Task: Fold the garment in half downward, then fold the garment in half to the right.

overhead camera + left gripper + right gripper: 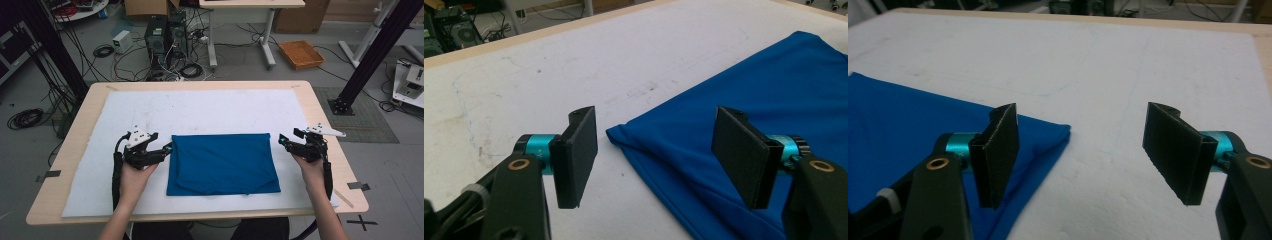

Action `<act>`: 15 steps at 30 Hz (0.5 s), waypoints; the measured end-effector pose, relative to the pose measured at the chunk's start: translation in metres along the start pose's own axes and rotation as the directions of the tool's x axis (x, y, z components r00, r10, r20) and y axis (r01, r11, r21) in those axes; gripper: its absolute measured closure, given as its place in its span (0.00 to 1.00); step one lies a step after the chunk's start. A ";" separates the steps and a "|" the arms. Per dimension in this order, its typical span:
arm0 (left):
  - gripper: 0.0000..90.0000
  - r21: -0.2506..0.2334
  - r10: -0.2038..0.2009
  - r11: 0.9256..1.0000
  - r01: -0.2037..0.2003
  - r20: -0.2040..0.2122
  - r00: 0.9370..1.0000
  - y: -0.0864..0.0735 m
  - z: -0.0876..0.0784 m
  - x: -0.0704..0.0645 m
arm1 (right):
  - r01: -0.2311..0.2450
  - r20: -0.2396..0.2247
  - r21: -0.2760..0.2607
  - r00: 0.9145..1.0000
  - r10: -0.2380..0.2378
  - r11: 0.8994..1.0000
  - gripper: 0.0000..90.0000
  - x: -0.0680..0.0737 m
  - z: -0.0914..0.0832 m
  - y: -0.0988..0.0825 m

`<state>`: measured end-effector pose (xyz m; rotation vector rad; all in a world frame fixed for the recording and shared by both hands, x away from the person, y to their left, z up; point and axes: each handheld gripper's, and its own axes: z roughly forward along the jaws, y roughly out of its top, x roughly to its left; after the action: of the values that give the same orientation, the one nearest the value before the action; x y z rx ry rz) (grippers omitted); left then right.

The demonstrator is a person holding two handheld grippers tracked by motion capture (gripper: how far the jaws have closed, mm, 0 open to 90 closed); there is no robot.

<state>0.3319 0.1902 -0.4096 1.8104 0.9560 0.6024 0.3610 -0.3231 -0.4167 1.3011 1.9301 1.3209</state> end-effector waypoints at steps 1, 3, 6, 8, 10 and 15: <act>0.39 0.000 0.002 1.000 -0.002 0.006 1.000 0.001 0.000 -0.002 | -0.001 -0.011 -0.005 1.000 0.001 1.000 0.33 0.002 0.000 0.001; 0.39 -0.006 0.002 1.000 -0.002 0.014 1.000 0.002 0.000 -0.004 | 0.005 -0.021 -0.009 1.000 -0.005 1.000 0.32 0.003 0.000 0.003; 0.39 -0.009 -0.002 1.000 0.002 0.025 1.000 0.002 0.000 -0.005 | 0.012 -0.020 -0.008 1.000 -0.013 1.000 0.32 0.005 0.000 0.004; 0.39 -0.002 -0.005 1.000 0.005 0.031 1.000 0.002 0.001 -0.006 | 0.029 -0.015 -0.002 0.999 -0.029 1.000 0.32 0.005 0.001 0.003; 0.39 0.004 -0.013 1.000 0.013 0.031 0.999 0.001 0.002 -0.006 | 0.036 -0.010 -0.001 0.999 -0.036 0.999 0.32 0.006 0.001 0.003; 0.39 0.011 -0.061 0.998 0.061 0.034 0.998 0.003 -0.004 -0.009 | 0.036 -0.012 -0.006 0.999 -0.036 0.999 0.32 0.005 0.000 0.003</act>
<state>0.3252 0.1843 -0.4055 1.7884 0.9895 0.5281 0.3601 -0.3183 -0.4135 1.2529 1.9473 1.3186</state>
